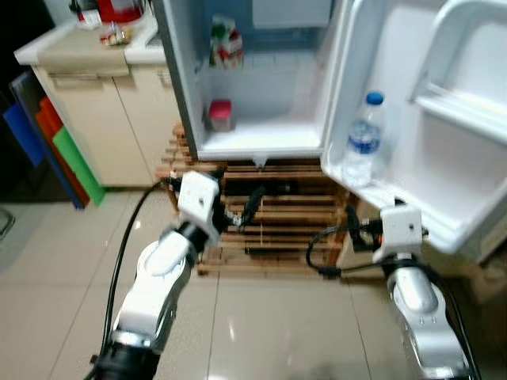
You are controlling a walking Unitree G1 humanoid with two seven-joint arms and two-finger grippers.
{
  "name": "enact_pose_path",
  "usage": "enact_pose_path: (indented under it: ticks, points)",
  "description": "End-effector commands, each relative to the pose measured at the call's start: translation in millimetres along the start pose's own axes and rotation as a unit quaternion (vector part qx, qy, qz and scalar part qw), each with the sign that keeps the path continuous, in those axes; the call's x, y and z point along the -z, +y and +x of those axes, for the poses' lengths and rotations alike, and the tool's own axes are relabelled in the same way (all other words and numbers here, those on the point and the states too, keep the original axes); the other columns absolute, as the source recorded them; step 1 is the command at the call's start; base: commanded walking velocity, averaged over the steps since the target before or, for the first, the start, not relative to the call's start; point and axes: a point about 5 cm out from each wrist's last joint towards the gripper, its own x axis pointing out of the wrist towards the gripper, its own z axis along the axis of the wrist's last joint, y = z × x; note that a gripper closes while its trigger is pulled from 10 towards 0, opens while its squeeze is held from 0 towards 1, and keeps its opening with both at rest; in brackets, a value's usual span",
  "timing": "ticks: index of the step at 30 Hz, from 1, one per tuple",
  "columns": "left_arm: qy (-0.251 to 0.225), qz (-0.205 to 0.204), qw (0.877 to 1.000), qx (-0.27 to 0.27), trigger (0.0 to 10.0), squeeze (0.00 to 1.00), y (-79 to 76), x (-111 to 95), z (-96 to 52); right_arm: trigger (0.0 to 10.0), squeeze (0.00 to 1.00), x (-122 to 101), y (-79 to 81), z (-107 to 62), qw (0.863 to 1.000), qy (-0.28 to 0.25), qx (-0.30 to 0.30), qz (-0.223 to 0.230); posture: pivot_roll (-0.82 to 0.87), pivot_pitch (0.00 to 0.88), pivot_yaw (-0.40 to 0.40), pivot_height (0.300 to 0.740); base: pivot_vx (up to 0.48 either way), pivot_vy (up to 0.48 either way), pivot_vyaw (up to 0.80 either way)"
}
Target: Restocking fridge
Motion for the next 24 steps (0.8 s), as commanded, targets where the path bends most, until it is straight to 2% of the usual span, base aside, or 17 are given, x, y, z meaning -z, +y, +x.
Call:
enact_pose_path:
  ticks: [1,7,8,11,13,15,18,19,20,21,24]
  points:
    - [-0.005,0.007,1.0,0.008,10.0,0.0,-0.2,-3.1,1.1,10.0,0.0,-4.7,0.5,0.6,1.0,-0.013,-0.001,-0.003,-0.15,0.0,0.072,0.74,0.0,0.0,0.0]
    - [0.002,0.01,1.0,0.005,10.0,0.0,3.3,-0.9,2.3,10.0,0.0,4.8,3.1,-4.9,1.0,-0.002,-0.018,-0.016,-0.14,0.0,0.071,0.74,0.0,0.0,0.0]
    - [0.017,0.024,1.0,-0.001,10.0,0.0,9.2,2.9,4.3,10.0,0.0,19.7,3.5,-7.3,0.998,0.037,-0.027,-0.031,-0.14,0.0,0.07,0.74,0.0,0.0,0.0]
    - [0.025,0.042,0.999,-0.011,10.0,0.0,15.6,3.6,7.4,10.0,0.0,46.5,1.3,-12.0,0.991,0.114,-0.037,-0.065,-0.14,0.0,0.067,0.74,0.0,0.0,0.0]
    - [0.019,0.035,0.999,-0.027,10.0,0.0,23.7,-0.4,10.5,10.0,0.0,83.8,-10.6,-23.0,0.972,0.223,-0.017,-0.078,-0.13,0.0,0.065,0.74,0.0,0.0,0.0]
    - [0.021,0.04,0.998,-0.038,10.0,0.0,30.9,-1.4,11.4,10.0,0.0,101.0,-32.1,-30.7,0.96,0.269,0.047,-0.062,-0.13,0.0,0.065,0.74,0.0,0.0,0.0]
    - [0.068,0.06,0.994,-0.062,10.0,0.0,42.7,13.2,11.4,10.0,0.0,93.8,-72.6,-25.2,0.947,0.253,0.165,-0.11,-0.12,0.0,0.072,0.74,0.0,0.0,0.0]
    - [0.068,0.06,0.994,-0.062,10.0,0.0,42.7,13.2,11.4,10.0,0.0,93.8,-72.6,-25.2,0.947,0.253,0.165,-0.11,-0.12,0.0,0.072,0.74,0.0,0.0,0.0]
    - [0.114,0.083,0.987,-0.07,10.0,0.0,46.2,27.9,11.3,10.0,0.0,83.8,-84.4,-17.5,0.94,0.235,0.201,-0.141,-0.13,0.0,0.072,0.74,0.0,0.0,0.0]
    - [0.114,0.083,0.987,-0.07,10.0,0.0,46.2,27.9,11.3,10.0,0.0,83.8,-84.4,-17.5,0.94,0.235,0.201,-0.141,-0.13,0.0,0.072,0.74,0.0,0.0,0.0]
    - [0.153,0.092,0.982,-0.067,10.0,0.0,46.0,43.2,8.4,10.0,0.0,73.5,-86.3,-6.8,0.94,0.216,0.209,-0.162,-0.13,0.0,0.071,0.74,0.0,0.0,0.0]
